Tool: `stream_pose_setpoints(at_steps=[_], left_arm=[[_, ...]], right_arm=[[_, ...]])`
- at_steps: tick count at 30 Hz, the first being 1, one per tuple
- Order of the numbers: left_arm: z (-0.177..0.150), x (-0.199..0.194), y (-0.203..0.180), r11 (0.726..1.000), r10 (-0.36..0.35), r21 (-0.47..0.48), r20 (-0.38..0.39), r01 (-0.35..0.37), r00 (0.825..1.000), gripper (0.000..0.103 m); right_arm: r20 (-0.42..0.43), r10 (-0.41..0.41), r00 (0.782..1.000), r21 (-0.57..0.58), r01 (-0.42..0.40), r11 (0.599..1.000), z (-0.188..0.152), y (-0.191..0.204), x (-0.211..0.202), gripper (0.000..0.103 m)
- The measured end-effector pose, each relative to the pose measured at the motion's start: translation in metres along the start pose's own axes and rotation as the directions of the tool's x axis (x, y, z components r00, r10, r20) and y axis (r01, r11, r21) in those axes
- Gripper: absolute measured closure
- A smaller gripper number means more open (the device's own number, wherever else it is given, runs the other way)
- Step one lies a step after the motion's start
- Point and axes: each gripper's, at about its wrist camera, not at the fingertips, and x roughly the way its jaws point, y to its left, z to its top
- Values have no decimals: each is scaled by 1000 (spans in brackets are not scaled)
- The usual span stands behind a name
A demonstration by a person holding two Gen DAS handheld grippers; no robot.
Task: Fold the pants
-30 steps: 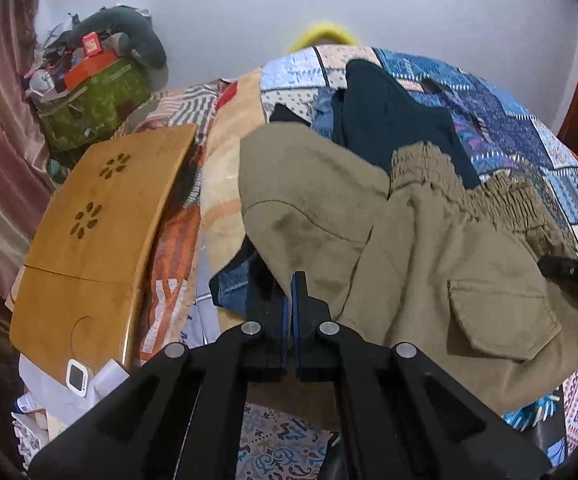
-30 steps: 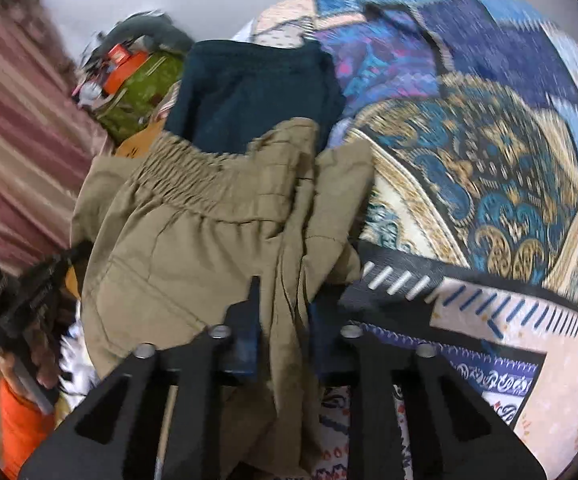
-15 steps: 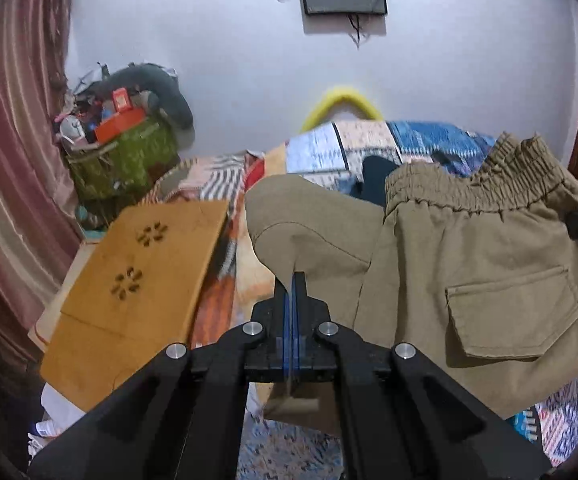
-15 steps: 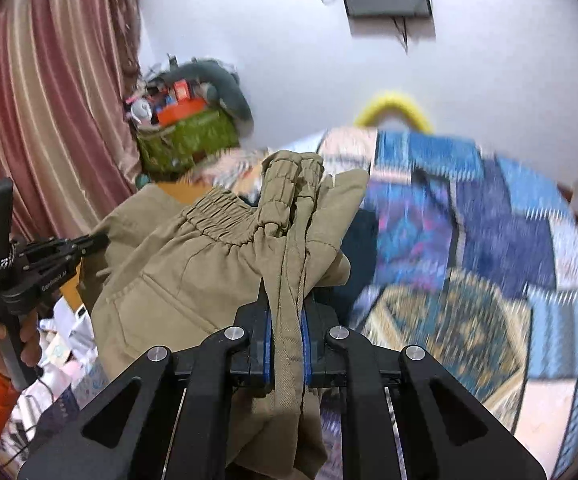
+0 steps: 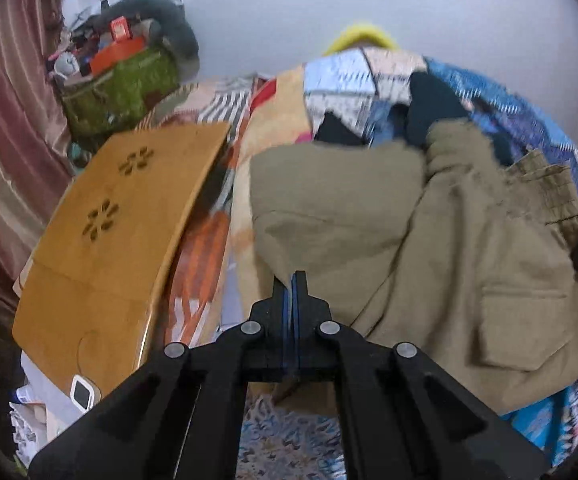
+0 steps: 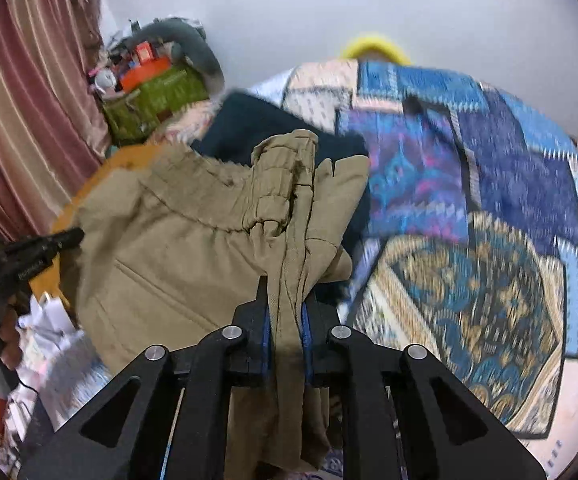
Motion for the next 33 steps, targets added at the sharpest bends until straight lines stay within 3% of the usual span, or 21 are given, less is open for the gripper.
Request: stream_pose_setpoints(at_steps=[4,10,16,20,26,33], left_arm=[[-10,3,12,1000,28,-10,-28,-29,999,101],[-26,-19,27,999,26,-36,-47,-27,999,101],[-32,-93,7,999,-26,35,56,24,998,100],[-31,-164,-12,995,-72,77,167,60,983,99],[-43,-282,-35,990,-120,112,359,85,926,98],[-82,-399,-52,982,-178,146,531,117,829,94]], right_arm=[[-18,-17,1000,-6,17,1000,-8,-8,-7,76],[19,-46,999,-72,48,996,-21,-6,-42,75],[109,-23,994,-110,35,993,-26,11,-98,70],[215,9,977,-132,20,991,-23,33,-150,68],[389,74,918,-159,-13,987,-25,67,-238,68],[531,134,837,-204,-27,979,-53,105,-317,68]])
